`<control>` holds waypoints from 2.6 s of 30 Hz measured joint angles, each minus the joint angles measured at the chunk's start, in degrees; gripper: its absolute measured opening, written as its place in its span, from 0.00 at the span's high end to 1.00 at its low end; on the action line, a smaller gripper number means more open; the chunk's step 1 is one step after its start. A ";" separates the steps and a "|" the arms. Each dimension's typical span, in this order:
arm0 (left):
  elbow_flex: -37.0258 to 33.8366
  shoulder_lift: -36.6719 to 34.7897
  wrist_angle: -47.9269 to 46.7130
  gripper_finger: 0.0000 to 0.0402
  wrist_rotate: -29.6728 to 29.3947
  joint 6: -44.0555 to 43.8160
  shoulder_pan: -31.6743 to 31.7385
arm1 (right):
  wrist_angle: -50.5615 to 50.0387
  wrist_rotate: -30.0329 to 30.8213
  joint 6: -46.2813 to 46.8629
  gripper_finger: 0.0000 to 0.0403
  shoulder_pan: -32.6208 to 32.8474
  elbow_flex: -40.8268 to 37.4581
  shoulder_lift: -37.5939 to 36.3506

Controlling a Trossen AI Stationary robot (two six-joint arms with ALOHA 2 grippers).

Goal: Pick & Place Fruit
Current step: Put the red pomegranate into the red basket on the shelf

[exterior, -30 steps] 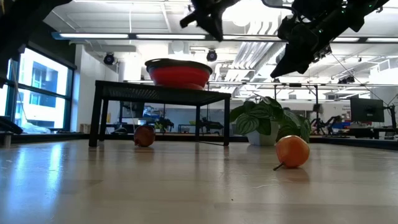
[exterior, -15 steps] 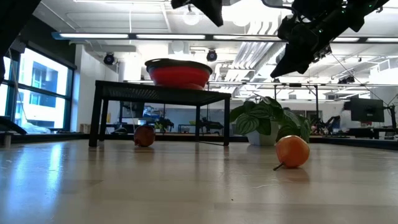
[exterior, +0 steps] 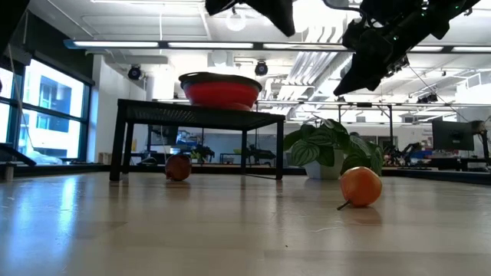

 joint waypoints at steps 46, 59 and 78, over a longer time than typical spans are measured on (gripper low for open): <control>-43.79 0.02 17.89 1.00 -33.47 -67.08 -26.98 | 3.76 -0.36 13.57 0.99 0.02 0.00 0.00; -51.42 0.02 17.84 1.00 -31.29 -73.27 -19.53 | 3.74 -0.28 11.91 0.99 0.02 0.00 0.00; -45.53 0.02 18.62 1.00 -26.13 -64.51 -11.69 | 3.74 -0.43 11.86 0.99 0.02 0.00 -0.01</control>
